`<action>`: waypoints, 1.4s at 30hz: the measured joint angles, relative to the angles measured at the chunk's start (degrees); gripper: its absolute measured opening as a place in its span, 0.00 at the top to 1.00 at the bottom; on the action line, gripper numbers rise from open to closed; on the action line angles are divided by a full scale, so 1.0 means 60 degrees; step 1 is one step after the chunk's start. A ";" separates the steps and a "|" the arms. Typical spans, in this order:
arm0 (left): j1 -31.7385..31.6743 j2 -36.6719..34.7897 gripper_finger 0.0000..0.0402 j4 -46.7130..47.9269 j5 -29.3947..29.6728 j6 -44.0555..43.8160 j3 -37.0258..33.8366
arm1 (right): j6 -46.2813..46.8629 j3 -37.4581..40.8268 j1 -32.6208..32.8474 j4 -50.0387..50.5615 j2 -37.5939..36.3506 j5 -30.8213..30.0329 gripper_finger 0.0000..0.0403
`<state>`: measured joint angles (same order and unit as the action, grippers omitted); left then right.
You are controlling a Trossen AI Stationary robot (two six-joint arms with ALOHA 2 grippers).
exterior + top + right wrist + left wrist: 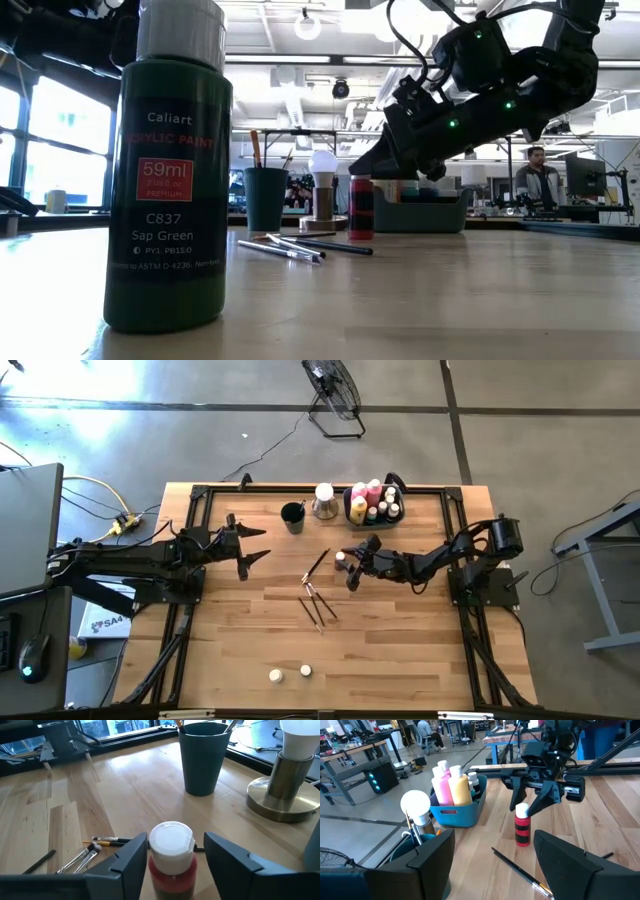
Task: Pick & Place Paint Supplies
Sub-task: Put the small red paint bottle into the blue bin
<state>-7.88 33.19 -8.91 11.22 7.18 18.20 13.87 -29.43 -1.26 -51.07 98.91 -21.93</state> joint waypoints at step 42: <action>0.0003 0.0004 0.34 0.0510 -0.0004 -0.0031 0.0000 | 0.0146 0.0004 -0.0310 0.3927 -0.3767 -0.1551 0.70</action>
<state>-7.86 33.21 -5.85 11.20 6.99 18.20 14.74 -29.41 -3.11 -27.50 76.31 -31.24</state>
